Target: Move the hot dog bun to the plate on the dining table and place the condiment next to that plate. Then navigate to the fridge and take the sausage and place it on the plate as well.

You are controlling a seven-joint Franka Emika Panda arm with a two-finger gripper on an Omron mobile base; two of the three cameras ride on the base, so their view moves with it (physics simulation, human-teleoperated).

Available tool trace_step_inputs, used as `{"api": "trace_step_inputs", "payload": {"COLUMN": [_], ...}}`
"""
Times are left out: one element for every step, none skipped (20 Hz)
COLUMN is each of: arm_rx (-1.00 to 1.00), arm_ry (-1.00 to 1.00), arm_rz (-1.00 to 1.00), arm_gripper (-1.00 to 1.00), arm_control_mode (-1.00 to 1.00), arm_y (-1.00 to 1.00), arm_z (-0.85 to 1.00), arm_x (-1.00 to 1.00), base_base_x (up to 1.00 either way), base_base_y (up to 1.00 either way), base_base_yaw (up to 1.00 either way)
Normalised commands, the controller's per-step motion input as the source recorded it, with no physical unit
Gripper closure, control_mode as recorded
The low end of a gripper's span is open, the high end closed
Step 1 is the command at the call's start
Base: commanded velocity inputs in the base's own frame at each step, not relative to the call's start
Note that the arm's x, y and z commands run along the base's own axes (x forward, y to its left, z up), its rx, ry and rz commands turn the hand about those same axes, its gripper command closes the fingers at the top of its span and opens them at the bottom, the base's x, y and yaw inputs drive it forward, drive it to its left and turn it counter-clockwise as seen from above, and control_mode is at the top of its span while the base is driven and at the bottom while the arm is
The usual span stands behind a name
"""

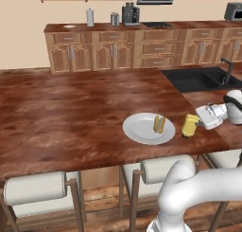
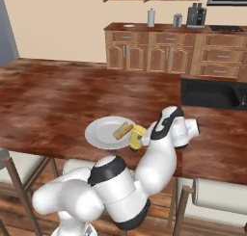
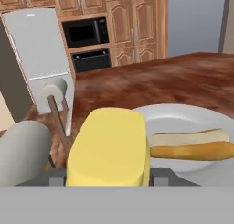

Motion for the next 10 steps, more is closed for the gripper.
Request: {"api": "trace_step_inputs", "payload": {"arm_rx": [-0.03, -0.05, -0.05, -0.06, -0.07, -0.08, -0.07, -0.07, -0.09, -0.09], "arm_ry": [0.0, 0.0, 0.0, 0.0, 0.0, 0.0, 0.0, 0.0, -0.04, -0.05], "arm_rz": [0.0, 0.0, 0.0, 0.0, 0.0, 0.0, 0.0, 0.0, 0.0, 0.0], "arm_gripper": [1.0, 1.0, 1.0, 1.0, 1.0, 1.0, 1.0, 1.0, 1.0, 1.0], "arm_control_mode": [-1.0, -1.0, -1.0, -1.0, -1.0, -1.0, -1.0, -1.0, -1.0, -1.0], "arm_y": [0.0, 0.0, 0.0, 0.0, 0.0, 0.0, 0.0, 0.0, 0.0, 0.0], "arm_z": [-0.36, -0.36, -0.31, -0.3, -0.23, -0.21, -0.14, -0.07, -0.09, -0.09], "arm_x": [0.3, 0.23, 0.2, 0.16, 0.11, 0.09, 0.14, 0.11, 0.1, 0.08], "base_base_x": [0.0, 0.0, 0.0, 0.0, 0.0, 0.0, 0.0, 0.0, 0.0, 0.0], "base_base_y": [0.0, 0.0, 0.0, 0.0, 0.0, 0.0, 0.0, 0.0, 0.0, 0.0], "base_base_yaw": [0.0, 0.0, 0.0, 0.0, 0.0, 0.0, 0.0, 0.0, 0.0, 0.0]}}
